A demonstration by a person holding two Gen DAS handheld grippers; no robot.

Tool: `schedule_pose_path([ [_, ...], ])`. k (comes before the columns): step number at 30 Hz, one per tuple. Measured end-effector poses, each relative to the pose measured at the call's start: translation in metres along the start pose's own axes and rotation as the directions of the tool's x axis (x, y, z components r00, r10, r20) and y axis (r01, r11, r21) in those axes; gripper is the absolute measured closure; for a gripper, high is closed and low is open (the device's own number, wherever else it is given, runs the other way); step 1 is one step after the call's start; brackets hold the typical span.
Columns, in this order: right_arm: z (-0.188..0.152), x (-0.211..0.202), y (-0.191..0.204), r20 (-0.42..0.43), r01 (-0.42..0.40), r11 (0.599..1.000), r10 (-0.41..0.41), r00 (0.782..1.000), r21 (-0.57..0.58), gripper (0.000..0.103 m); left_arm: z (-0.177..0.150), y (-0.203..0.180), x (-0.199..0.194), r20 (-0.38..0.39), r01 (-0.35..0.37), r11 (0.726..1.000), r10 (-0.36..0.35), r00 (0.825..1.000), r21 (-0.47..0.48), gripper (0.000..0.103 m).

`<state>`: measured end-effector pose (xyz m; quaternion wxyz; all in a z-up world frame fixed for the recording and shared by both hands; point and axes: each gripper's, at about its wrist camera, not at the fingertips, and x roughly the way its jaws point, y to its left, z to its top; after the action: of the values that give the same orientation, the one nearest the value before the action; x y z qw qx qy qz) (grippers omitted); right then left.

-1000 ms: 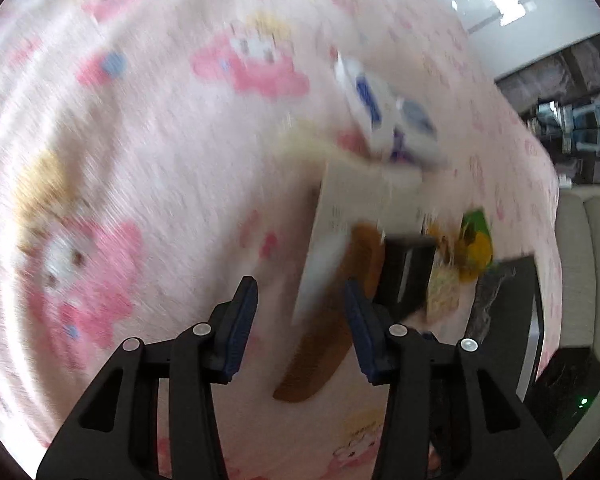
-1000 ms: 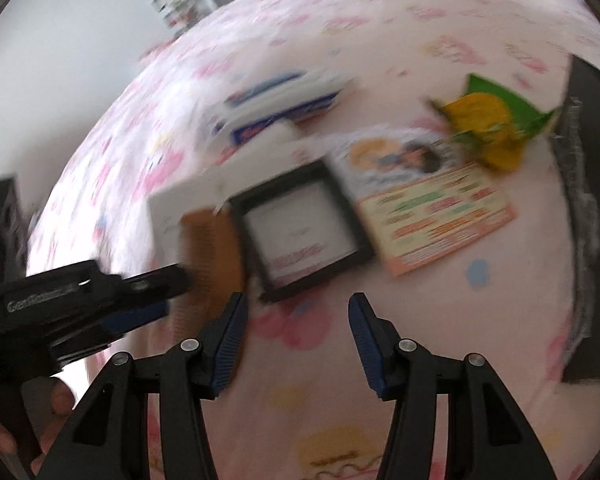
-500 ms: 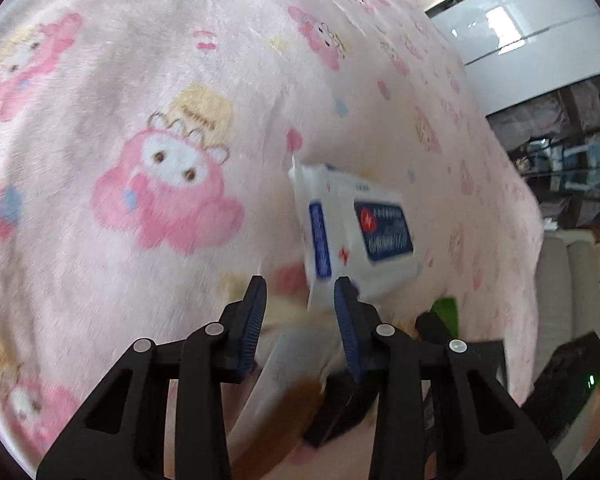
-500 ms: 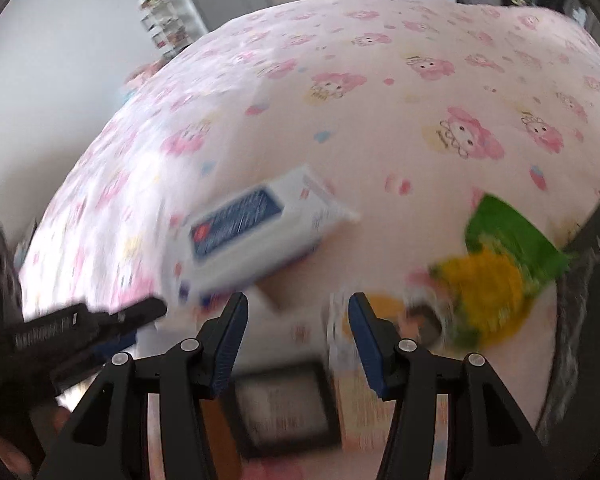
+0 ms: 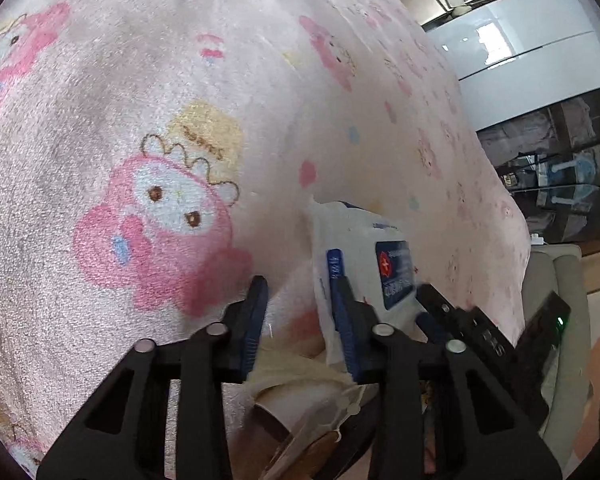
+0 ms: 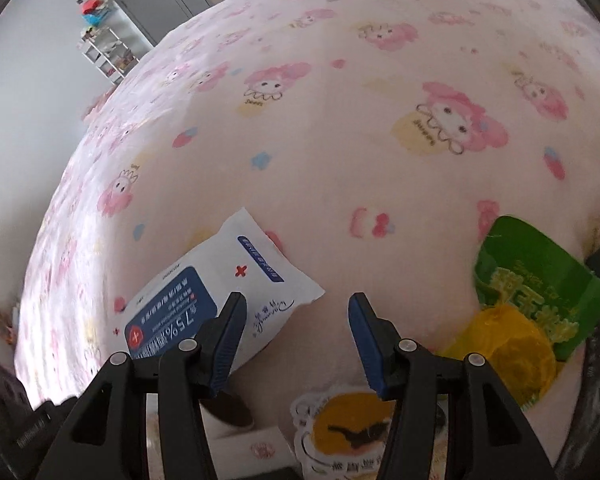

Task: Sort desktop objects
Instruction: 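Reach the left tool down to the white alcohol wipes pack, then grasp the white alcohol wipes pack edge with the left tool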

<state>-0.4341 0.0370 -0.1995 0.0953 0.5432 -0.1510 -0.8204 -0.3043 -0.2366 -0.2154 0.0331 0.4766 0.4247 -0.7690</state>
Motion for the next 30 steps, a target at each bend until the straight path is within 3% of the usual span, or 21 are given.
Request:
schedule_pose_path([
  [4,0.004,0.009,-0.002,-0.040,-0.107,0.994,0.109,0.993,0.038,0.054,-0.003,-0.009,-0.001,-0.006,0.007,0.999,-0.006,1.000,0.041,0.094],
  [6,0.001,0.005,0.004,-0.045,-0.116,0.993,0.116,0.992,0.000,0.063,-0.004,-0.013,-0.001,-0.002,-0.002,0.998,0.002,1.000,0.058,0.095],
  [8,-0.003,0.001,0.011,-0.048,-0.121,0.992,0.119,0.992,-0.043,0.087,-0.004,-0.013,-0.003,-0.011,0.015,0.999,-0.015,1.000,0.051,0.095],
  [15,-0.030,-0.030,0.023,-0.078,-0.182,0.974,0.173,0.982,-0.132,0.095,-0.002,-0.004,-0.028,0.028,0.016,1.000,-0.017,0.999,0.025,0.095],
  [17,-0.043,-0.038,0.027,-0.103,-0.199,0.968,0.185,0.977,-0.155,0.095,0.000,0.003,-0.024,0.015,0.024,1.000,-0.024,1.000,-0.012,0.095],
  [20,-0.048,-0.041,0.024,-0.092,-0.161,0.977,0.150,0.984,-0.137,0.095,0.003,0.014,-0.016,-0.007,0.035,0.997,-0.036,0.999,-0.069,0.093],
  [22,-0.042,-0.040,0.019,-0.051,-0.121,0.986,0.116,0.992,-0.115,0.094,0.005,0.021,-0.011,-0.021,0.041,0.993,-0.044,0.999,-0.107,0.080],
  [24,-0.034,-0.038,0.012,-0.021,-0.084,0.993,0.082,0.996,-0.081,0.087,0.005,0.023,-0.010,-0.022,0.048,0.991,-0.052,0.998,-0.122,0.079],
  [26,-0.027,-0.034,0.005,-0.013,-0.084,0.996,0.083,0.996,-0.043,0.065,0.006,0.023,-0.011,-0.007,0.067,0.990,-0.068,0.998,-0.128,0.079],
  [27,-0.022,-0.029,0.003,-0.013,-0.093,0.995,0.093,0.996,-0.024,0.060,0.006,0.023,-0.012,0.001,0.076,0.988,-0.076,0.997,-0.131,0.079],
  [30,-0.010,-0.013,-0.002,-0.022,-0.110,0.994,0.110,0.994,0.028,0.058,0.004,0.023,-0.011,0.003,0.120,0.982,-0.121,0.993,-0.148,0.076],
])
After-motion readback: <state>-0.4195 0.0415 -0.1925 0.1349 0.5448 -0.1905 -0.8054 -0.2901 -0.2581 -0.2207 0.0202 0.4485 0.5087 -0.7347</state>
